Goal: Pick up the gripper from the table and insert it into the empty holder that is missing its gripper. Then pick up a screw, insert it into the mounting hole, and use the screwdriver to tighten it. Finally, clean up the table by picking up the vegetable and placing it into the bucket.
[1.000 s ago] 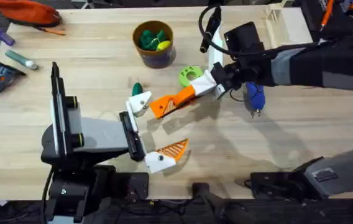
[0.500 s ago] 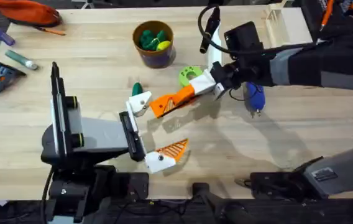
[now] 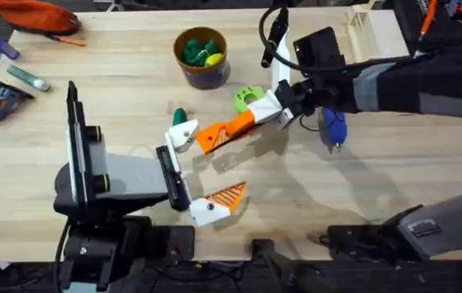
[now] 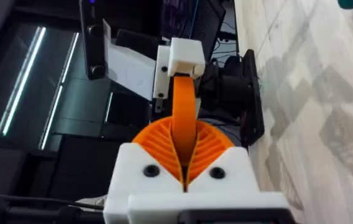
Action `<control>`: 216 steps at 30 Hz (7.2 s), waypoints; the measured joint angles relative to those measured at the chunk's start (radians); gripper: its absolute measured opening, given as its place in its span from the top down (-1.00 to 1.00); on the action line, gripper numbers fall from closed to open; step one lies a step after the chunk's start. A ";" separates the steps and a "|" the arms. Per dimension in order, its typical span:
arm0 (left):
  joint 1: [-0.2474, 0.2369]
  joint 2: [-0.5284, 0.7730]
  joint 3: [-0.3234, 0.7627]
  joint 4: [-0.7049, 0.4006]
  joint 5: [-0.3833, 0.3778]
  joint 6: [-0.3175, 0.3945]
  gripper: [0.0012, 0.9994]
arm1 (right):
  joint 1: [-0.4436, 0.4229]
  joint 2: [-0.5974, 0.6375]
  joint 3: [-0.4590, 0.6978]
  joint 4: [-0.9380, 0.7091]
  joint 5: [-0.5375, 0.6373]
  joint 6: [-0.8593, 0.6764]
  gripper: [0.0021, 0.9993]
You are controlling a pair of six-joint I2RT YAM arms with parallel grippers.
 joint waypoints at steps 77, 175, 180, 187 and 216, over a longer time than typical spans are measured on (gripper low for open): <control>0.000 0.000 0.000 0.000 0.000 0.000 -0.97 | 0.027 0.017 0.000 0.114 0.003 0.135 0.98; 0.002 0.000 0.000 0.000 -0.009 -0.038 -0.97 | 0.110 0.052 -0.139 0.867 0.203 0.687 0.99; 0.002 0.000 0.000 0.001 -0.018 -0.038 -0.97 | 0.117 0.043 -0.145 0.869 0.230 0.698 0.99; 0.002 0.000 0.000 0.002 -0.023 -0.041 -0.97 | 0.124 0.022 -0.170 0.876 0.273 0.717 0.99; 0.002 0.000 0.000 0.001 -0.016 -0.045 -0.97 | 0.143 -0.038 -0.231 0.892 0.366 0.730 0.99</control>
